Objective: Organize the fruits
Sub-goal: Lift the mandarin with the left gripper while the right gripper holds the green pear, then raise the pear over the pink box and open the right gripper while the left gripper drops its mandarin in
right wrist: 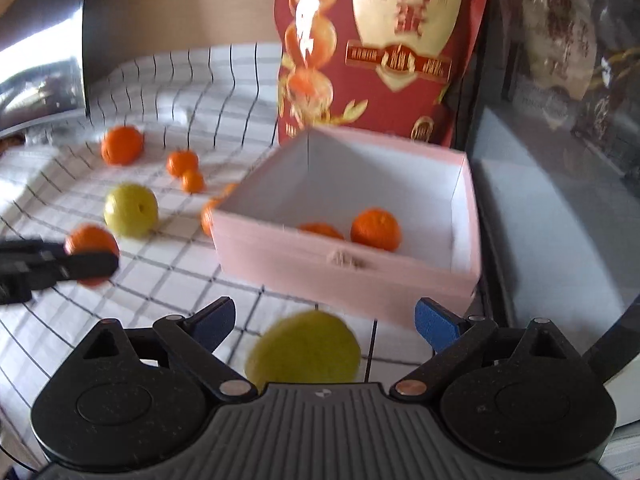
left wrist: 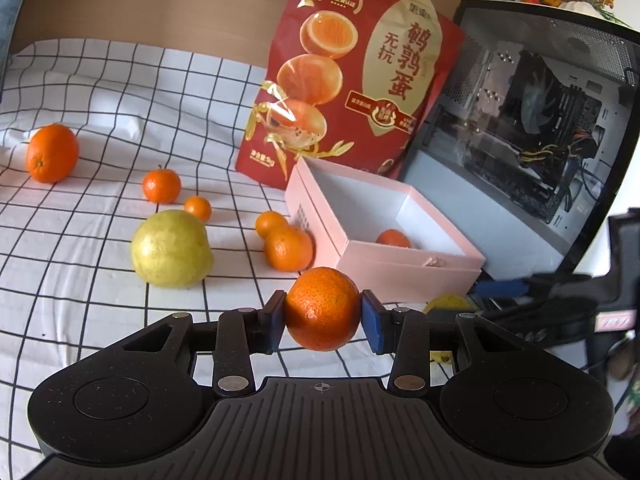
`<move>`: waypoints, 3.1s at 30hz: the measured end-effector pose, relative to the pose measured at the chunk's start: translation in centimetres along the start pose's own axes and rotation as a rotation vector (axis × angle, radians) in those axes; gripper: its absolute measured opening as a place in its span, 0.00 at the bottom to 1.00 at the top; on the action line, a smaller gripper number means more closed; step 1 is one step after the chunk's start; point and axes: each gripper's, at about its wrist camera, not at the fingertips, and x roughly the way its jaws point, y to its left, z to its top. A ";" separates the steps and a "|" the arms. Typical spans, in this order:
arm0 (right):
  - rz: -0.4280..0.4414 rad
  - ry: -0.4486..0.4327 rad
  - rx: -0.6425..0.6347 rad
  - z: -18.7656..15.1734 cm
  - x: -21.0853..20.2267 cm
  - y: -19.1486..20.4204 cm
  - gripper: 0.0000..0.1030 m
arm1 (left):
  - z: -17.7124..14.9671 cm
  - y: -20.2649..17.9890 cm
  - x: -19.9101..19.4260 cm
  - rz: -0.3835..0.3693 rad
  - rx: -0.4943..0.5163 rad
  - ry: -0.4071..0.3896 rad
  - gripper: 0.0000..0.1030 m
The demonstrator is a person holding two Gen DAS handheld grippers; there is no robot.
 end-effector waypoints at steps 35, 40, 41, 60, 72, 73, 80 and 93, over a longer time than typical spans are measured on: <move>0.023 0.029 -0.015 -3.8 1.2 1.2 0.65 | -1.9 0.5 2.6 0.028 0.031 0.138 0.43; 0.053 -0.069 0.011 -1.5 -2.1 1.2 0.65 | 1.7 -1.4 1.8 -0.011 0.058 0.037 0.43; 0.056 -0.096 0.016 -0.6 -2.9 1.2 0.65 | 2.7 -1.9 1.8 -0.017 0.065 0.013 0.43; -0.073 -0.188 0.184 16.2 -1.7 -2.8 0.65 | 7.7 -7.1 18.1 -0.012 0.268 0.215 0.51; -0.080 0.016 0.270 12.4 5.3 -4.8 0.65 | 7.8 -5.5 13.4 0.020 0.221 0.113 0.45; -0.084 0.023 0.271 12.3 5.7 -4.9 0.65 | 7.7 -4.7 12.6 0.013 0.202 0.099 0.40; -0.119 0.115 0.298 11.7 9.4 -4.4 0.65 | 7.0 1.4 6.4 0.069 0.043 -0.035 0.37; -0.183 0.153 0.168 11.5 11.9 -0.4 0.66 | 4.3 13.2 0.9 0.192 -0.237 -0.156 0.37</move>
